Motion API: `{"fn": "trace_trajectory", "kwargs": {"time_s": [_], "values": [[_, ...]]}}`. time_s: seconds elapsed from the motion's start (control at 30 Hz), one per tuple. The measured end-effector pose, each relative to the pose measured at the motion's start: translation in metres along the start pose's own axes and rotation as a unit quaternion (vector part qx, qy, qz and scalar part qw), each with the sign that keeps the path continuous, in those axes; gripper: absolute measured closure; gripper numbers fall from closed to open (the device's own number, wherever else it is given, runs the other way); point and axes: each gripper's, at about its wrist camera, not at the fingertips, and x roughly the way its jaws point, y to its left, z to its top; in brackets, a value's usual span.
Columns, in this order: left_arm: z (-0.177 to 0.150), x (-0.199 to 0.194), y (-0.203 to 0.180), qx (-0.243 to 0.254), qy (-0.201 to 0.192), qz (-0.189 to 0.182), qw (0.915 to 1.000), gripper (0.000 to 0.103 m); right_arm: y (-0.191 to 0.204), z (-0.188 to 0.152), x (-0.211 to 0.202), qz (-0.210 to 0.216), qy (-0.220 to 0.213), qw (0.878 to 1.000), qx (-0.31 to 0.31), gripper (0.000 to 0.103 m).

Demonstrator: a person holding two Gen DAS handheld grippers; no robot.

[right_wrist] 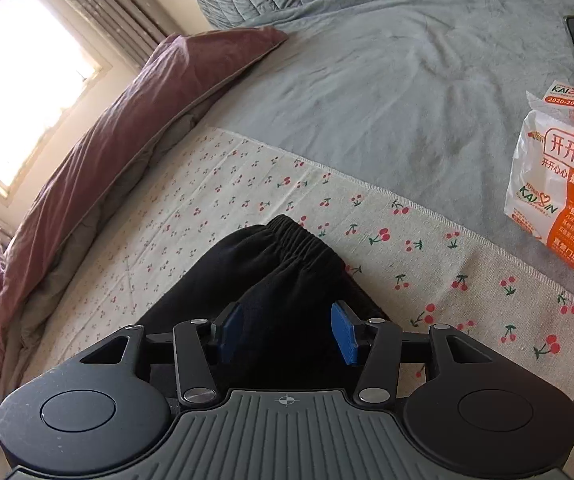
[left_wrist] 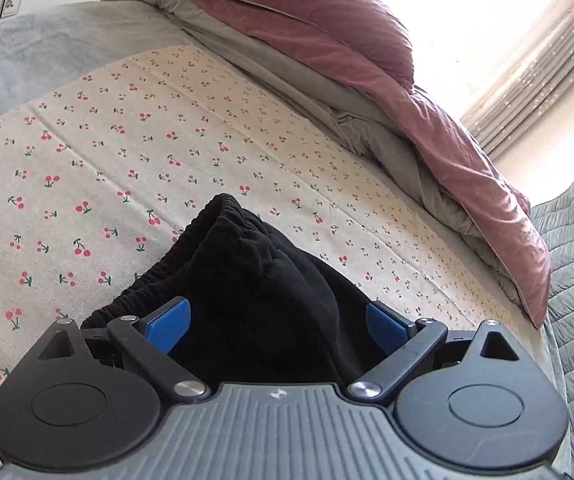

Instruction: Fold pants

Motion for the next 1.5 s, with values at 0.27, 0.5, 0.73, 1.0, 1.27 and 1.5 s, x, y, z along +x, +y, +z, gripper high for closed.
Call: {"fn": "trace_trajectory", "kwargs": {"time_s": [0.27,0.5,0.73,1.0,1.27,1.5], "values": [[0.008,0.021,-0.011,0.001,0.007,0.051,0.9987,0.013,0.002,-0.005,0.04,-0.012,0.026,0.999,0.044,0.056],[0.017,0.056,-0.007,-0.036,0.038,0.14,0.9887,0.1,0.01,-0.005,0.037,-0.034,0.014,0.999,0.01,0.099],[0.054,0.011,0.002,-0.08,0.006,0.072,0.9942,0.102,0.058,0.038,0.021,-0.02,0.003,1.0,-0.023,0.1],[0.019,-0.035,0.038,0.018,-0.003,0.034,0.9993,0.101,0.08,0.035,-0.054,0.073,-0.073,0.991,-0.086,0.1],[-0.01,-0.005,0.063,0.074,0.094,0.064,0.9908,0.098,-0.032,-0.041,0.003,-0.01,0.028,0.999,-0.046,0.101],[-0.015,-0.011,0.049,0.168,0.115,0.092,0.9747,0.092,-0.006,-0.023,-0.021,0.004,0.003,0.997,-0.076,0.1]]}}
